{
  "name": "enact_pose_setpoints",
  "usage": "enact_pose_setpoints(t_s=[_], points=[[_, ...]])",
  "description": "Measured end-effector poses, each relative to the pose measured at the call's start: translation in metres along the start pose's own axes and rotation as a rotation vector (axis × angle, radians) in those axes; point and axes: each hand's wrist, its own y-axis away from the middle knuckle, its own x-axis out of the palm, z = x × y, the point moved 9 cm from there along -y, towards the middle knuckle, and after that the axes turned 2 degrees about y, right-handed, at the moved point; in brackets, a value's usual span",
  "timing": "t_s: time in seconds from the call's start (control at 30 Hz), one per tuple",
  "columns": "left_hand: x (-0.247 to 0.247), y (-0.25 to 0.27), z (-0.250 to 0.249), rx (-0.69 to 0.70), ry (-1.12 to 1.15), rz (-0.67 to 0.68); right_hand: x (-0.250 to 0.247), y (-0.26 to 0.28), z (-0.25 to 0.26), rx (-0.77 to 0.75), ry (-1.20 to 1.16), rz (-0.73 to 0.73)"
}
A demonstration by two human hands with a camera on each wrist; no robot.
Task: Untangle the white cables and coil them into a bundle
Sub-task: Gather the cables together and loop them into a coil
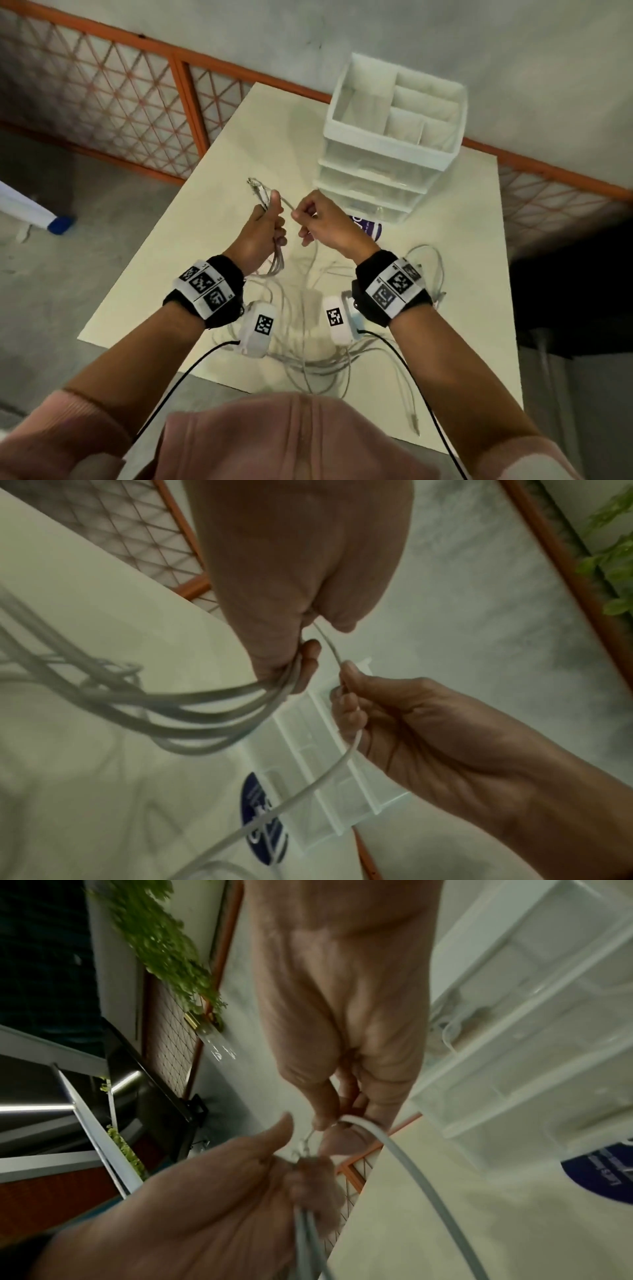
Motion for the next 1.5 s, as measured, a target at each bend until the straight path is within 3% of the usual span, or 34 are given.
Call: enact_pose_setpoints(t_s=[0.13,0.2,0.3,0.43,0.53,0.63,0.77,0.83,0.93,1.03,1.17,1.27,1.37,1.5], points=[[0.023,-0.013,-0.02,0.122,-0.068,0.02,-0.011,0.022,-0.002,-0.025,-0.051,0.002],[0.028,-0.015,-0.027,0.1,-0.001,0.027,-0.019,0.031,-0.008,-0.029,-0.064,0.028],[0.046,-0.009,-0.04,0.08,0.141,0.158,-0.033,0.04,-0.018,-0.041,-0.089,0.019],[0.066,0.003,-0.045,0.188,-0.003,0.162,-0.041,0.04,-0.007,-0.092,-0.135,-0.039],[0.077,0.009,-0.045,0.232,0.028,0.166,-0.041,0.04,-0.001,-0.09,-0.152,-0.06],[0.068,0.006,-0.055,0.332,0.123,0.083,-0.038,0.043,-0.004,-0.058,-0.102,0.028],[0.025,-0.01,-0.086,0.407,0.177,-0.096,-0.048,0.061,-0.041,0.032,0.212,0.216],[-0.004,-0.014,-0.102,0.448,0.158,-0.178,-0.075,0.071,-0.065,0.058,0.216,0.187],[-0.027,-0.008,-0.111,0.515,0.048,-0.214,-0.128,0.082,-0.083,0.091,0.161,0.022],[-0.005,0.004,-0.109,0.536,-0.214,-0.105,-0.154,0.086,-0.062,0.06,0.159,-0.069],[0.071,0.024,-0.082,0.399,-0.399,0.228,-0.129,0.076,0.004,-0.085,0.322,-0.005],[0.108,0.043,-0.071,0.401,-0.488,0.394,-0.11,0.073,0.034,-0.132,0.253,0.039],[0.092,0.033,-0.079,0.494,-0.532,0.296,-0.12,0.079,0.028,-0.105,0.172,0.039],[0.014,-0.005,-0.088,0.512,-0.4,-0.072,-0.167,0.095,-0.028,0.038,0.323,-0.074]])
